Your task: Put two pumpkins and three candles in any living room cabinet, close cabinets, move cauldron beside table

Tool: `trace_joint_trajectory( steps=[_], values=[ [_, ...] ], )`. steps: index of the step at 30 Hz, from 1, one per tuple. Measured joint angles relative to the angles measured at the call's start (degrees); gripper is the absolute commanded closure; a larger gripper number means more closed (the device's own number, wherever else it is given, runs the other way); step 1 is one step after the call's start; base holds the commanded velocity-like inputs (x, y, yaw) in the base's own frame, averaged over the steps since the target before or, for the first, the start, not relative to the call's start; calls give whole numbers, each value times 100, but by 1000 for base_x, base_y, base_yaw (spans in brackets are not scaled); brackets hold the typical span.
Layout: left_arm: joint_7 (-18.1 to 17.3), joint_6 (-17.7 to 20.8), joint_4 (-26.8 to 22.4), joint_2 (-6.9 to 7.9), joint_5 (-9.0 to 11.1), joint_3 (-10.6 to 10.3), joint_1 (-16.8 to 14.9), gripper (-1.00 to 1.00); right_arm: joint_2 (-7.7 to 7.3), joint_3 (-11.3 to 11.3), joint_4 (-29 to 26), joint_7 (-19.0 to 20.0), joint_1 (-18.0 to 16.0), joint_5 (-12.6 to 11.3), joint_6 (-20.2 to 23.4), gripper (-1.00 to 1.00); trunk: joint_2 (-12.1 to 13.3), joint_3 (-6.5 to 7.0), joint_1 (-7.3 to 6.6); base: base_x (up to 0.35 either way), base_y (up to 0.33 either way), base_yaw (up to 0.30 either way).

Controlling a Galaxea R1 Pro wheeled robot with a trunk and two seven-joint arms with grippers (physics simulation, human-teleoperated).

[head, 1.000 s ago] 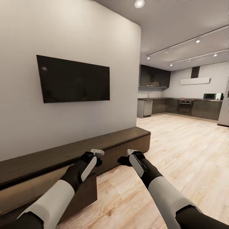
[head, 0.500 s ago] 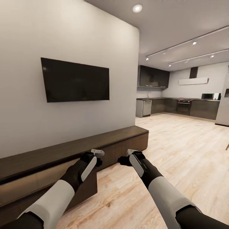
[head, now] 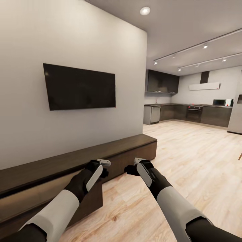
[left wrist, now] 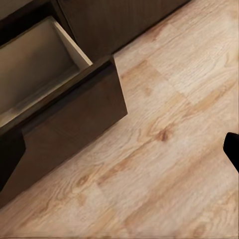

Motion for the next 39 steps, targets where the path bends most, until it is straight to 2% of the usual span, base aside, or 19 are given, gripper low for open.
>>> trace_joint_trajectory(
  steps=[8,15,37,39],
  values=[
    [-9,61,0,-20,4,2,-1,-100,0,-1,-2,0,0,1,0,-100,321,144,-175,-17,0,-7],
    [-10,64,2,-26,3,1,-2,-100,0,-16,-2,2,1,-2,10,-100,602,269,-329,-71,0,-194],
    [-3,75,-189,-18,-13,0,0,-100,0,-36,-2,1,10,-3,12,-100,603,307,-330,-5,0,-274],
    [-5,80,-180,-18,-25,0,-1,-100,0,-38,0,1,10,-3,17,-100,682,348,-374,0,0,-277]
  ],
)
